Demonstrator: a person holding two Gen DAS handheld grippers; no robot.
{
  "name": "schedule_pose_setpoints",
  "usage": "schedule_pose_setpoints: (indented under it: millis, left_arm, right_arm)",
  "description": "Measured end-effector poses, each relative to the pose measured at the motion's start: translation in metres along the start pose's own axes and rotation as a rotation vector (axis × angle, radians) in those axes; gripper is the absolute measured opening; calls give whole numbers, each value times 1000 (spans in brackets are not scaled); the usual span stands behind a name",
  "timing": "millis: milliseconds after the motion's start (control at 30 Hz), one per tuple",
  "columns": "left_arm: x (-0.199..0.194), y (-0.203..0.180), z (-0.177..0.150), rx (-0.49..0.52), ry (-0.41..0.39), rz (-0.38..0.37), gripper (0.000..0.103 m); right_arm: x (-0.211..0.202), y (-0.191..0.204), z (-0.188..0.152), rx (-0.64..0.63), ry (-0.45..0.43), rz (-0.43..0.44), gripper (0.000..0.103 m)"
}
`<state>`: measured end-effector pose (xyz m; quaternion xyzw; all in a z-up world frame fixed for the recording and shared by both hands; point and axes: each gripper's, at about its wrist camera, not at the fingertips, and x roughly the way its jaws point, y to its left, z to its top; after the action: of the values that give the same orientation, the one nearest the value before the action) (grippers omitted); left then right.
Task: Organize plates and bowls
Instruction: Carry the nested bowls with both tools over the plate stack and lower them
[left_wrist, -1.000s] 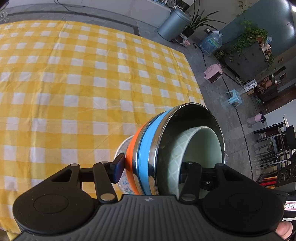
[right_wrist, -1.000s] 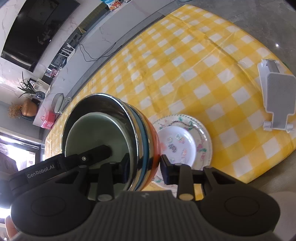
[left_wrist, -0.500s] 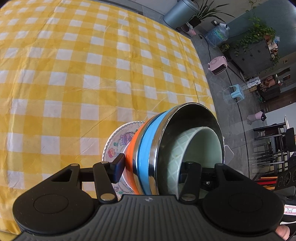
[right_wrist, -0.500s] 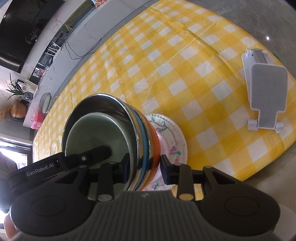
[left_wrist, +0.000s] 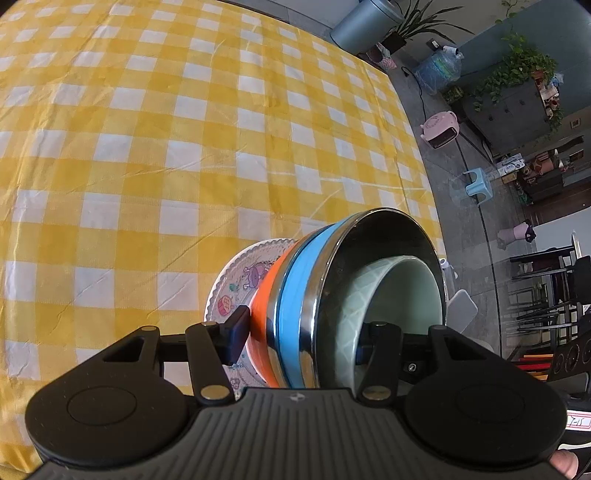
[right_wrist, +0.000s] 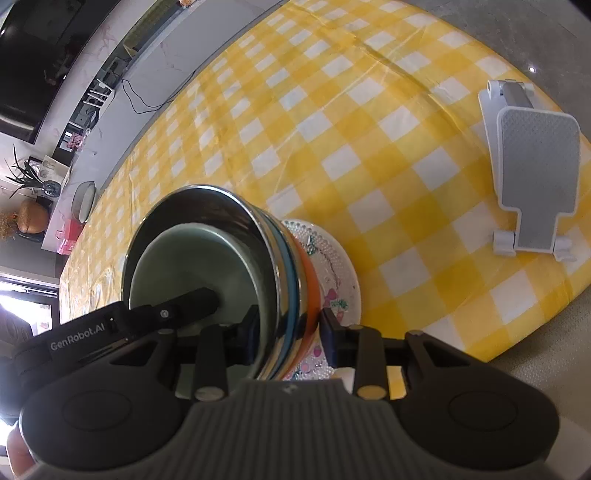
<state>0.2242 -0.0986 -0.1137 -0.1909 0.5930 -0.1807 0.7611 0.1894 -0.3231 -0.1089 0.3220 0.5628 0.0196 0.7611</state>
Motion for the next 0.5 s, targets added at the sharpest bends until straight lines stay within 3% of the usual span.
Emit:
schedule_pose_setpoints:
  millis: [500]
  left_arm:
    - [-3,6,-1,-20,2,-20,56]
  right_arm:
    - [-1,6,-3,-28,-12,-8,42]
